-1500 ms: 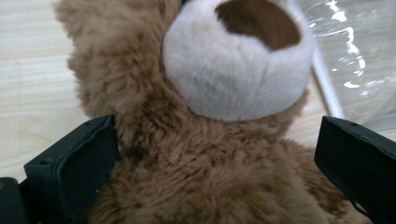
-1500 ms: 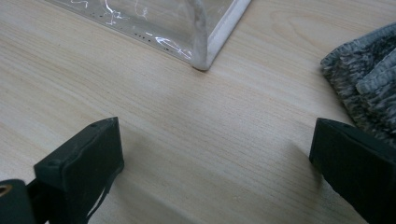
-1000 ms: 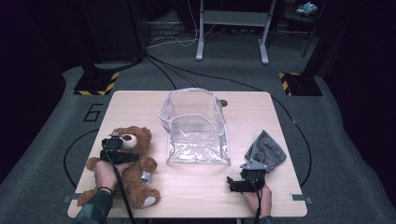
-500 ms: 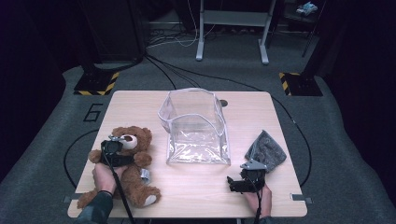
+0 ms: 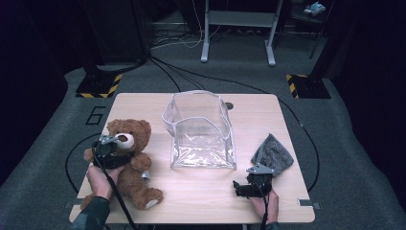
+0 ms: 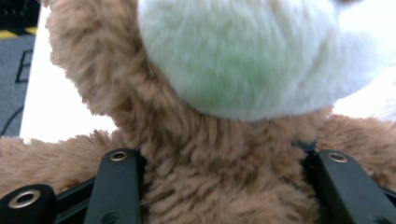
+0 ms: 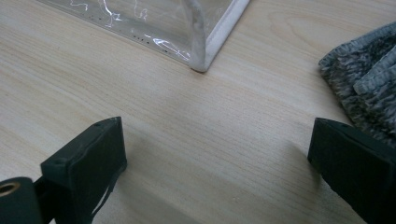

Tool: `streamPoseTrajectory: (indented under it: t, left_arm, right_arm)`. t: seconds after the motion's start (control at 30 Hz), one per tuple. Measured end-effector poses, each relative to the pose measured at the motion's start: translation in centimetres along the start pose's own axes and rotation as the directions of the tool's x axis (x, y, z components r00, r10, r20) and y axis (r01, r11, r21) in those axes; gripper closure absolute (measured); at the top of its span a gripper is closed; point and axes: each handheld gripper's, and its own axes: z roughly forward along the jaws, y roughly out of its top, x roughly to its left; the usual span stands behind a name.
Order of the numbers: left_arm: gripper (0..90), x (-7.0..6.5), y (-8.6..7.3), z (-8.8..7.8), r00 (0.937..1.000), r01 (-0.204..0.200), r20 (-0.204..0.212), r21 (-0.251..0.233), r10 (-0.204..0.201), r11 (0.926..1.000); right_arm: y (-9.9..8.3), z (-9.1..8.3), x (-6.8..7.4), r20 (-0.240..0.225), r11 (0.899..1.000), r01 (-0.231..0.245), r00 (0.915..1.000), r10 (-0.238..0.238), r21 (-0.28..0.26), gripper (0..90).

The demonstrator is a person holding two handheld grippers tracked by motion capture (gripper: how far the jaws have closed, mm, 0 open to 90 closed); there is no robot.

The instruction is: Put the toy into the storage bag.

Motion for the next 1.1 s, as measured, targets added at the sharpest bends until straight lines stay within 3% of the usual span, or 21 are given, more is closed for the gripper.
streamPoseTrajectory:
  t: [0.17,0.47,0.93,1.1]
  left_arm:
    - [48.4,0.1,0.8,-1.0,0.9999,0.007,0.009,-0.092,-0.006,0.9957]
    - [47.6,0.7,2.1,-1.6,0.9998,0.016,0.012,-0.157,-0.014,0.9874]
    - [47.5,0.8,4.1,-1.6,0.9998,0.016,0.017,-0.177,-0.013,0.984]
    - [47.5,0.7,5.2,-1.4,0.9999,0.016,0.001,-0.181,-0.016,0.9833]
  right_arm:
    - [0.0,0.0,0.0,0.003,1.0,0.002,1.0,-0.002,0.0,3.5]
    - [0.0,0.0,0.0,0.004,1.0,0.002,1.0,-0.002,0.0,3.8]
    - [0.1,0.2,0.1,0.014,1.0,-0.004,0.9999,0.004,-0.007,3.0]
    - [0.1,0.2,0.1,0.014,1.0,-0.004,0.9999,0.004,-0.008,3.0]
